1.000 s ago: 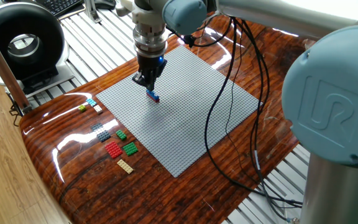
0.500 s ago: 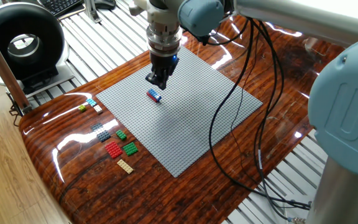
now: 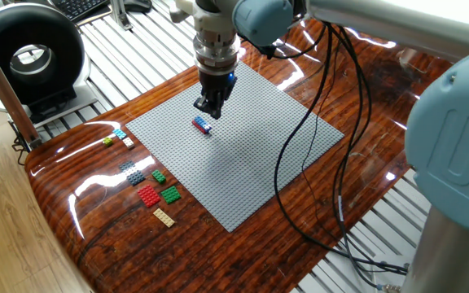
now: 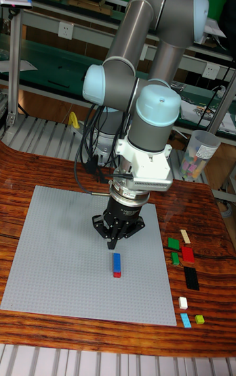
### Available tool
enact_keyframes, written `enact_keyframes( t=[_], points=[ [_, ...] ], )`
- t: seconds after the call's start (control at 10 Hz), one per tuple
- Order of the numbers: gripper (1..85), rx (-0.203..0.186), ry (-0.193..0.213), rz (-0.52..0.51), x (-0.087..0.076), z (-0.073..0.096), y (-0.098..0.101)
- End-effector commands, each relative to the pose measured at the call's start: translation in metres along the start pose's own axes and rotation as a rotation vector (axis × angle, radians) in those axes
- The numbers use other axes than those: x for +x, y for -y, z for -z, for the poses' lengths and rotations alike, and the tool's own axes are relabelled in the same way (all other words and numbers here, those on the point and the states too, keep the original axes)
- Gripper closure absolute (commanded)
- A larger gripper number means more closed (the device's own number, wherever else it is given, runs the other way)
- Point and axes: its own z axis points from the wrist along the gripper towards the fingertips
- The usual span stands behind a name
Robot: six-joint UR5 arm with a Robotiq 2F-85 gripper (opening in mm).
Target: Build with small Lego blocks
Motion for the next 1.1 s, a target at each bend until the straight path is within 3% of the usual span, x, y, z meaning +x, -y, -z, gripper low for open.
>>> enact_keyframes(
  t=[0.0,0.2,0.6,1.0],
  points=[
    [84.3,-0.032,0.014,-0.027,0.014,-0.001,-0.011],
    [84.3,-0.033,0.022,-0.028,0.018,-0.002,-0.013],
    [84.3,0.000,0.025,-0.005,0.017,-0.004,-0.005],
    [84.3,-0.001,0.033,-0.004,0.014,-0.017,-0.002]
  ],
)
